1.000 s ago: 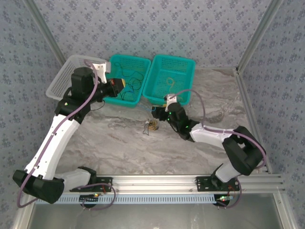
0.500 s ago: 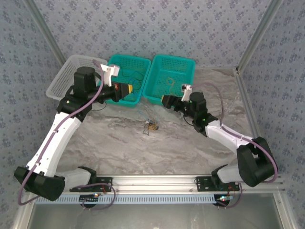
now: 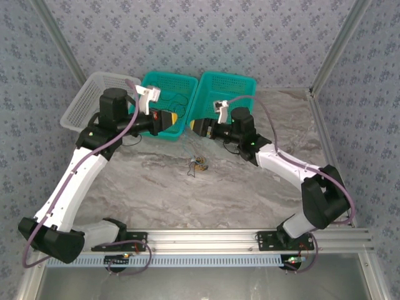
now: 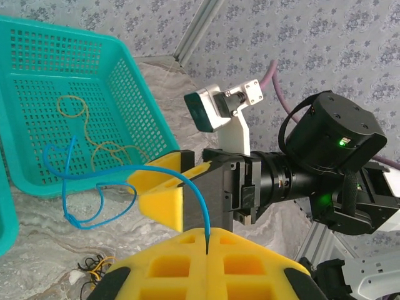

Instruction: Untangle the cables

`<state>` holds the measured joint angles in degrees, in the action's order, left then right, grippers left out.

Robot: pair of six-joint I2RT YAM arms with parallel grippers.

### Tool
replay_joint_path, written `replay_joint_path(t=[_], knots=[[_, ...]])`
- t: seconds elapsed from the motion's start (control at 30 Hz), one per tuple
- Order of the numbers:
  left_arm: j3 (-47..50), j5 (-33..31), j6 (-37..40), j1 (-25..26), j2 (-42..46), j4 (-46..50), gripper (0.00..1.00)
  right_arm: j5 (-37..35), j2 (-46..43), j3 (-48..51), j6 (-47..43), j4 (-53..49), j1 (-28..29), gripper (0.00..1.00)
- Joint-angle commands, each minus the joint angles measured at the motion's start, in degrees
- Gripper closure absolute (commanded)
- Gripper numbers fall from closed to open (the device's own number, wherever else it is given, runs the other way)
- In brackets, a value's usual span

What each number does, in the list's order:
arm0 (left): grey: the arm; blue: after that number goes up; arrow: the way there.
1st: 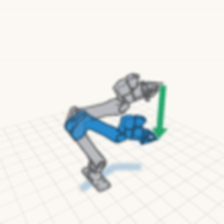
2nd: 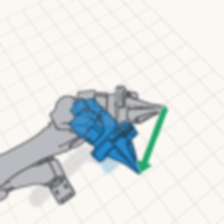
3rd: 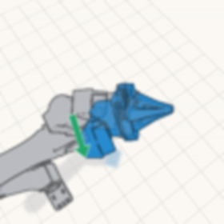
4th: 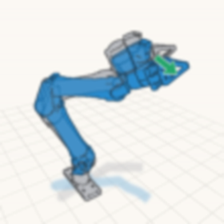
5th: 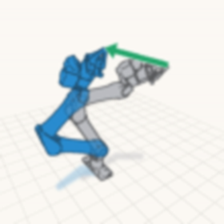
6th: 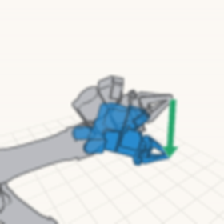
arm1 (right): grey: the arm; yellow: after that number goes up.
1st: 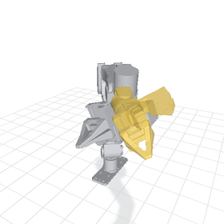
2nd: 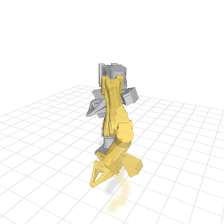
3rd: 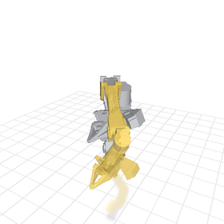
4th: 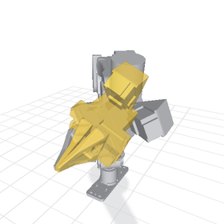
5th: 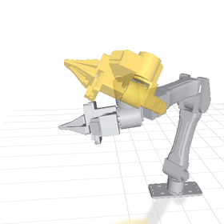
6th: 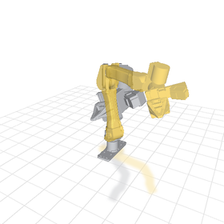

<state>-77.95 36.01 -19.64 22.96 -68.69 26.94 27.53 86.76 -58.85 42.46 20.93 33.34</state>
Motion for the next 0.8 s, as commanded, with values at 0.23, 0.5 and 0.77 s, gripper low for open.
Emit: replay_joint_path(t=[0.23, 0.5, 0.77], knots=[[0.05, 1.19, 1.52, 0.51, 0.02, -1.21, 1.0, 1.36, 3.77, -4.99, 0.96, -1.24, 1.3, 0.62], [0.61, -12.73, 1.48, 0.48, 2.29, 0.49, 1.0, -4.35, -0.67, -0.64, -1.03, -2.62, 0.43, 0.89], [2.6, -47.3, -2.39, 0.24, 7.93, 1.07, 1.0, -5.12, -4.91, 3.7, -1.63, -5.59, -3.44, 1.0]])
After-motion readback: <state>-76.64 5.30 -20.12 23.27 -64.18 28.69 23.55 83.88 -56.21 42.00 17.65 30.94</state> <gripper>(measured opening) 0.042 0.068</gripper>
